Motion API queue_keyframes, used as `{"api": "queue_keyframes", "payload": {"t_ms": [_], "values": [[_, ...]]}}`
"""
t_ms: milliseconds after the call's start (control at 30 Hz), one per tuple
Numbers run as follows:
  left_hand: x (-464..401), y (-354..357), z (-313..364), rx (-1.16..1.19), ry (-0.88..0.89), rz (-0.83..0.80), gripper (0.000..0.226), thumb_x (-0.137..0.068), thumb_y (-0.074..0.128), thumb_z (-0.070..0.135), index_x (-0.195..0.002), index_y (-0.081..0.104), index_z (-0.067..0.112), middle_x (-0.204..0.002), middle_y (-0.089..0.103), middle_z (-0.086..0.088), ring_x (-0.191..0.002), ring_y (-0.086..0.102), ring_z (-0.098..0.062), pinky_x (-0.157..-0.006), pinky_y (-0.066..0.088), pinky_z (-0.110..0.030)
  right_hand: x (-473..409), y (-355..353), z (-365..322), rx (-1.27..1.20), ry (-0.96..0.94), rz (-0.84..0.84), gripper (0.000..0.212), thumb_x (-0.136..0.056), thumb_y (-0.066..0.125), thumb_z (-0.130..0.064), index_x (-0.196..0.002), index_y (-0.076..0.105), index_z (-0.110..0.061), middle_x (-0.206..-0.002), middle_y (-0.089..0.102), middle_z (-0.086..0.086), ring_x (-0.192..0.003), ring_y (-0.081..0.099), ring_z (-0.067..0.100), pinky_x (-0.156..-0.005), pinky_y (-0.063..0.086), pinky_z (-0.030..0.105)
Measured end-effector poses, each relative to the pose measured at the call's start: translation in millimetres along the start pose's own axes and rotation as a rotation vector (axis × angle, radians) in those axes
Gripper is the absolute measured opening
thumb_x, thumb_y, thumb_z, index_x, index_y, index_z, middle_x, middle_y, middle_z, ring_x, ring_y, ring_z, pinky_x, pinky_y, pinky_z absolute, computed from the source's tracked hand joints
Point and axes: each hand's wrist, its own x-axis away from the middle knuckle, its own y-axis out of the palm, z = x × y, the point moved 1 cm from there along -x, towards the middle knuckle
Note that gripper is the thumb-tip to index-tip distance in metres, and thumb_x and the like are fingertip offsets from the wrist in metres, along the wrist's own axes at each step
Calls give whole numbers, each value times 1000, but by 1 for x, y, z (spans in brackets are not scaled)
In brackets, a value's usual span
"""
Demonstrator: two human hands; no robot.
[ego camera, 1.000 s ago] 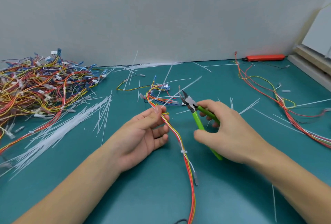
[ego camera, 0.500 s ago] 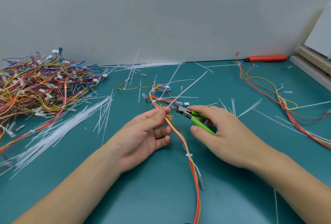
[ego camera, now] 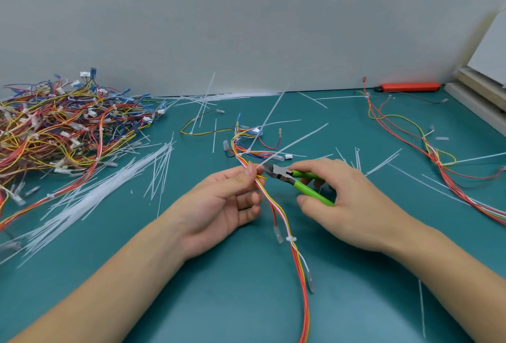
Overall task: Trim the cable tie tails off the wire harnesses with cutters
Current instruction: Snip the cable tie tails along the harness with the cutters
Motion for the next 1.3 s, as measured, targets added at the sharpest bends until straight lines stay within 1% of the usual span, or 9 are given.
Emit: {"api": "queue_keyframes", "payload": {"t_ms": [100, 200, 300, 467, 633, 700, 933, 1100, 1300], "values": [[1, -1, -1, -26, 3, -16, 14, -89, 74, 26, -96, 72, 14, -87, 68, -1, -65, 59, -10, -63, 56, -24, 0, 2, -1, -9, -16, -9, 43, -84, 59, -45, -127, 61, -44, -107, 62, -22, -109, 52, 4, -89, 38, 19], [1, -1, -1, -35, -1, -6, 17, -82, 81, 25, -93, 74, 14, -86, 70, -1, -66, 63, -9, -64, 57, -24, 0, 3, -1, -26, -31, -7, 43, -85, 59, -44, -127, 60, -45, -110, 62, -23, -111, 53, 5, -91, 40, 18], [1, -4, 0, -13, -10, 1, 17, -84, 73, 24, -94, 77, 11, -85, 73, -3, -72, 70, -9, -68, 59, -25, 0, 3, -1, -28, -34, -1, 44, -84, 59, -44, -128, 61, -44, -110, 62, -23, -111, 53, 5, -93, 41, 20], [2, -5, 1, -22, -23, -43, 21, -92, 65, 14, -108, 72, 3, -91, 74, -6, -81, 74, -12, -75, 60, -26, 0, 0, 2, -23, -38, -5, 45, -84, 59, -43, -129, 61, -45, -109, 63, -22, -109, 53, 4, -91, 41, 19], [3, -2, 2, -39, -45, -16, 11, -89, 71, 18, -93, 79, 11, -87, 74, -3, -74, 72, -11, -69, 60, -26, -1, 1, 3, -20, -50, 1, 47, -83, 60, -44, -130, 62, -45, -110, 63, -22, -110, 53, 6, -90, 41, 20], [3, -2, 3, -39, -59, -18, 10, -89, 75, 19, -95, 77, 11, -89, 74, -5, -77, 72, -14, -70, 60, -28, -1, 1, 3, -6, -58, 5, 48, -83, 60, -44, -131, 62, -44, -109, 63, -20, -110, 53, 7, -91, 43, 22], [4, 0, 1, -83, -53, 2, 23, -84, 72, 20, -104, 78, 11, -103, 76, -10, -88, 75, -20, -72, 60, -28, -1, 4, 2, -4, -102, 53, 40, -86, 60, -52, -124, 65, -42, -103, 64, -17, -106, 56, 10, -87, 43, 23], [4, 1, 2, -99, -48, 10, 13, -83, 72, 18, -93, 76, 11, -91, 74, -9, -75, 72, -17, -65, 58, -26, 0, 5, 1, -17, -113, 62, 41, -85, 56, -61, -119, 66, -41, -100, 67, -13, -101, 59, 12, -89, 48, 33], [5, 4, 3, -101, -44, 11, 4, -81, 68, 13, -82, 72, 12, -80, 71, -7, -61, 62, -14, -58, 55, -24, 0, 6, 1, -21, -114, 71, 43, -84, 56, -65, -118, 67, -40, -103, 67, -15, -103, 59, 10, -91, 48, 30]]}}
